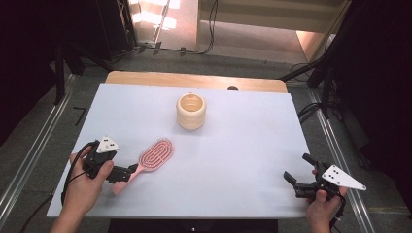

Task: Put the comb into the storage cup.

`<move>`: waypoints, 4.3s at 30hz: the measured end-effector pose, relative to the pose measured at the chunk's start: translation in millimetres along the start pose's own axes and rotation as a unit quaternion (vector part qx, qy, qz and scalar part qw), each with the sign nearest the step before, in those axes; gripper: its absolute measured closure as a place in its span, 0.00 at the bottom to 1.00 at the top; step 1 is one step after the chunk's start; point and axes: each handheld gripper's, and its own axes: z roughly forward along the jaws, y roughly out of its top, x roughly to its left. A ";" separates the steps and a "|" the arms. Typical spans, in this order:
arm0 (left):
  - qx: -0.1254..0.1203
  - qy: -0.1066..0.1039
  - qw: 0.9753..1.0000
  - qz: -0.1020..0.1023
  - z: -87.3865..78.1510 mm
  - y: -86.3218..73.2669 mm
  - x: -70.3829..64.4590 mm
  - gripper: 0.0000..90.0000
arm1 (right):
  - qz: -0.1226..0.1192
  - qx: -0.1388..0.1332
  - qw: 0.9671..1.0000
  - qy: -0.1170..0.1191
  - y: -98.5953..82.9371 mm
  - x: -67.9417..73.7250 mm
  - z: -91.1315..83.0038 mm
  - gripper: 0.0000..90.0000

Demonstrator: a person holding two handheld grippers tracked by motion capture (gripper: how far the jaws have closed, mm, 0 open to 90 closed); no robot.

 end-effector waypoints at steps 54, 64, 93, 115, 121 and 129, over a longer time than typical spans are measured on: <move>0.167 -0.041 0.984 0.040 33.4 14.2 -21.2 0.70 | 0.000 0.004 1.000 -0.004 -0.1 0.3 1.3 0.00; 0.187 -0.038 0.981 0.037 41.3 14.1 -22.5 0.76 | 0.000 0.005 1.000 -0.006 -0.4 0.0 1.4 0.00; 0.178 -0.069 0.981 0.020 39.4 13.5 -12.5 0.79 | 0.014 -0.006 1.000 -0.011 1.2 -3.4 -1.1 0.00; 0.143 -0.060 0.988 0.016 29.2 16.0 -9.5 0.79 | 0.012 -0.003 1.000 -0.002 13.5 10.0 6.3 0.00; 0.139 -0.061 0.988 0.017 29.5 16.1 -9.2 0.79 | 0.014 -0.006 1.000 0.010 20.6 15.7 10.2 0.00; 0.152 -0.057 0.986 0.024 39.6 11.3 -11.4 0.78 | 0.008 0.000 1.000 0.011 21.5 18.8 12.9 0.00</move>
